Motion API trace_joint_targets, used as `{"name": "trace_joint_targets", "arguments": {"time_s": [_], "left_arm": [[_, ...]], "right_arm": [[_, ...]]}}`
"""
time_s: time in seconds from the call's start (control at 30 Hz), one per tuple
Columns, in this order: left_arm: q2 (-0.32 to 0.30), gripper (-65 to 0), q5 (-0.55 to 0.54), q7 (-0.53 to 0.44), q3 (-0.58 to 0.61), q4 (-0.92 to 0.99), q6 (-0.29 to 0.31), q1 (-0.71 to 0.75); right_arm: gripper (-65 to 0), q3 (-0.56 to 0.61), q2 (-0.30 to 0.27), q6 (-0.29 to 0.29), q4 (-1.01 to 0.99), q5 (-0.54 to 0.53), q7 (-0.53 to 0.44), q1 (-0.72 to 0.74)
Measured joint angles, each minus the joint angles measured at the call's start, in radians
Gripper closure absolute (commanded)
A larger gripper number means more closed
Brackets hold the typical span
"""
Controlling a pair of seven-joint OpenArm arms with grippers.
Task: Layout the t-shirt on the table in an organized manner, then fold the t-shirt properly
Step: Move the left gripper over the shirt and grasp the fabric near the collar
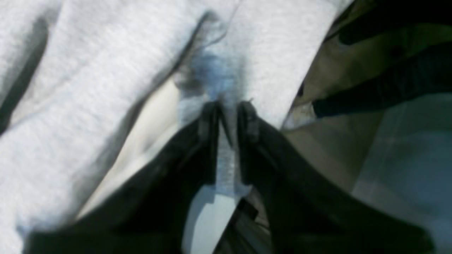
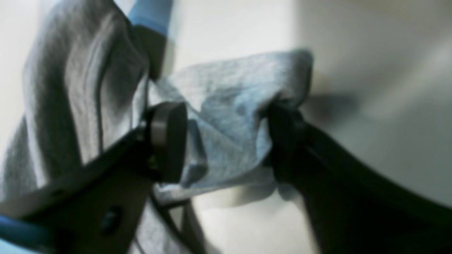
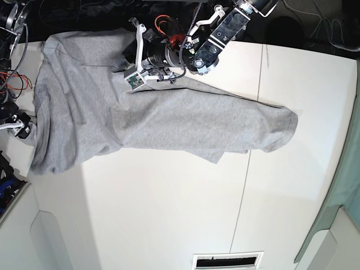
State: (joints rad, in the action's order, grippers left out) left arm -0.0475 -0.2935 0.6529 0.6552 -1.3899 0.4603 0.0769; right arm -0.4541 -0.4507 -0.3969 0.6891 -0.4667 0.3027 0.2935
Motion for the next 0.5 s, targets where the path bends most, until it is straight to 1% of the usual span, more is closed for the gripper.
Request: {"name": "trace_joint_targets", "arguments": {"time_s": [0.03,0.1,0.13,0.17,0.2,0.23,0.3,0.33,0.5], "left_arm": [[0.001,-0.6,0.001,0.000,0.000,0.007,0.001,-0.004],[0.000,0.0,0.009,0.000,0.000,0.010,0.003,-0.011],[0.001,0.0,0.015,0.000,0.000,0.010,0.005,-0.014],[0.001,0.0,0.016,0.000,0.000,0.010,0.005,-0.014],[0.001,0.0,0.018,0.000,0.000,0.010,0.005,-0.017],[0.001,0.0,0.025,-0.001,0.001,0.010,0.009,-0.019],[0.001,0.0,0.037,0.000,0.001,0.010,0.010,-0.024],[0.001,0.0,0.045,-0.003,0.001,0.010,0.010,-0.024],[0.003,0.0,0.100,0.005,-0.002,0.009,0.019,-0.024]], "right_arm": [[-24.2,0.000,0.000,0.003,-0.001,0.000,0.001,0.000],[-16.1,0.000,0.001,0.003,-0.002,0.004,-0.013,0.000],[-10.6,0.000,0.003,0.004,-0.002,0.014,-0.026,-0.003],[-3.4,0.000,0.005,0.000,-0.004,0.031,-0.045,-0.003],[0.0,0.000,0.007,-0.015,-0.008,0.057,-0.075,-0.003],[0.0,0.000,0.008,-0.037,-0.008,0.073,-0.108,-0.006],[0.0,0.000,0.007,-0.082,-0.008,0.106,-0.138,-0.005],[0.0,0.000,0.005,-0.092,-0.008,0.105,-0.150,-0.005],[0.0,0.000,-0.009,-0.097,0.001,0.101,-0.148,0.018]]}}
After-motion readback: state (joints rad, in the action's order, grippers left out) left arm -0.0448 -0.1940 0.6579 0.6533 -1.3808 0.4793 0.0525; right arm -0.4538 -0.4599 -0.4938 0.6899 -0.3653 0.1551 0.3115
